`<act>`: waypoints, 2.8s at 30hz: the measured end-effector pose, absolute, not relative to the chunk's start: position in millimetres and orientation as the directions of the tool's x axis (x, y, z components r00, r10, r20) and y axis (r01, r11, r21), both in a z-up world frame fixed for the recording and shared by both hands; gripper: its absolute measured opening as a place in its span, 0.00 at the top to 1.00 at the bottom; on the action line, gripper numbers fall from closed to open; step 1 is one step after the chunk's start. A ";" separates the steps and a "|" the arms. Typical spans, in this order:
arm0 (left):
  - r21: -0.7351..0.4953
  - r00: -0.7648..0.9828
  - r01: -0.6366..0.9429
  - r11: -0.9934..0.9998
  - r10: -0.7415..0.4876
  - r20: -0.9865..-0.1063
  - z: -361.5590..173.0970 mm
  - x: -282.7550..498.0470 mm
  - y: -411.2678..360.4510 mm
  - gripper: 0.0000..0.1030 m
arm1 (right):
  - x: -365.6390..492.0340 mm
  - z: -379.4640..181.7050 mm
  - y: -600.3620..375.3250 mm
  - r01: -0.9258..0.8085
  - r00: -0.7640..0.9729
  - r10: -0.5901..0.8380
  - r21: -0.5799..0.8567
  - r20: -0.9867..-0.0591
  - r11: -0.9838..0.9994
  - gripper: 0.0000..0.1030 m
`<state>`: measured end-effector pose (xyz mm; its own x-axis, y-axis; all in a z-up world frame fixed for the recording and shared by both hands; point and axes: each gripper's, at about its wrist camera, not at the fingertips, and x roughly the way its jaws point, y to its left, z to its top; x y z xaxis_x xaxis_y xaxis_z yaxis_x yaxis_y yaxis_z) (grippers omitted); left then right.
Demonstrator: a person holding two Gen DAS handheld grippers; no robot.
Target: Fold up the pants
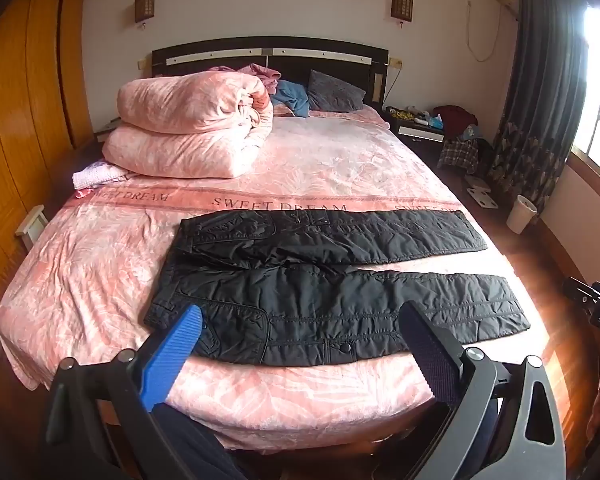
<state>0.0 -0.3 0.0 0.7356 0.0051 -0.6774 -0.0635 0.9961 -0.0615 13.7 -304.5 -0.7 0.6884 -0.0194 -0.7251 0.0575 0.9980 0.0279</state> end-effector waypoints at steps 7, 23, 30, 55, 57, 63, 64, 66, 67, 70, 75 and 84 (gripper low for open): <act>-0.056 0.739 -0.066 0.996 0.011 -0.673 -0.2 -0.5 -0.9 0.04 | 14.0 0.1 -303.6 0.053 0.696 -0.016 0.029 -0.718 0.998 0.02; -0.058 0.738 -0.069 0.996 0.012 -0.675 3.8 -1.8 1.8 0.04 | 16.6 -0.6 -302.7 0.053 0.694 -0.021 0.022 -0.720 0.998 0.02; -0.059 0.737 -0.070 0.996 0.012 -0.676 2.5 -1.1 4.6 0.04 | 15.8 0.5 -301.1 0.054 0.694 -0.023 0.020 -0.719 0.998 0.02; -0.058 0.732 -0.073 0.996 0.014 -0.681 -5.6 -1.3 9.3 0.03 | 16.3 -3.3 -304.5 0.058 0.693 -0.031 0.013 -0.720 0.998 0.02; -0.055 0.733 -0.073 0.996 0.016 -0.680 -5.9 -1.5 8.8 0.04 | 16.2 -3.3 -304.6 0.058 0.693 -0.030 0.014 -0.721 0.998 0.02; -0.057 0.732 -0.072 0.996 0.014 -0.682 -5.5 -1.0 9.2 0.04 | 16.3 -3.3 -304.1 0.058 0.692 -0.032 0.012 -0.721 0.998 0.02; -0.057 0.732 -0.072 0.996 0.014 -0.681 -5.7 -1.1 9.2 0.04 | 16.2 -3.3 -304.1 0.059 0.692 -0.032 0.012 -0.721 0.998 0.02; -0.055 0.731 -0.074 0.996 0.017 -0.682 -5.3 -0.8 9.2 0.04 | 16.0 -3.6 -304.0 0.057 0.693 -0.031 0.011 -0.721 0.998 0.02; -0.056 0.732 -0.074 0.996 0.016 -0.681 -6.6 -1.2 9.7 0.04 | 16.1 -3.6 -304.0 0.058 0.693 -0.033 0.011 -0.720 0.998 0.02; -0.054 0.732 -0.074 0.996 0.017 -0.681 -7.0 -1.2 9.3 0.04 | 16.2 -3.6 -303.9 0.059 0.693 -0.032 0.011 -0.720 0.998 0.02; -0.055 0.731 -0.074 0.996 0.016 -0.682 -6.4 -0.9 9.8 0.04 | 16.2 -3.7 -304.0 0.058 0.692 -0.032 0.010 -0.721 0.998 0.02; -0.055 0.730 -0.072 0.996 0.015 -0.683 -7.6 -1.0 9.7 0.04 | 16.4 -2.9 -303.7 0.058 0.691 -0.033 0.010 -0.722 0.998 0.02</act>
<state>-1.0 9.7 -7.6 0.7303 0.0152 -0.6829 -0.0719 0.9959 -0.0548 16.4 -303.7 -2.9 0.6910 -0.0330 -0.7221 0.0580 0.9983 0.0098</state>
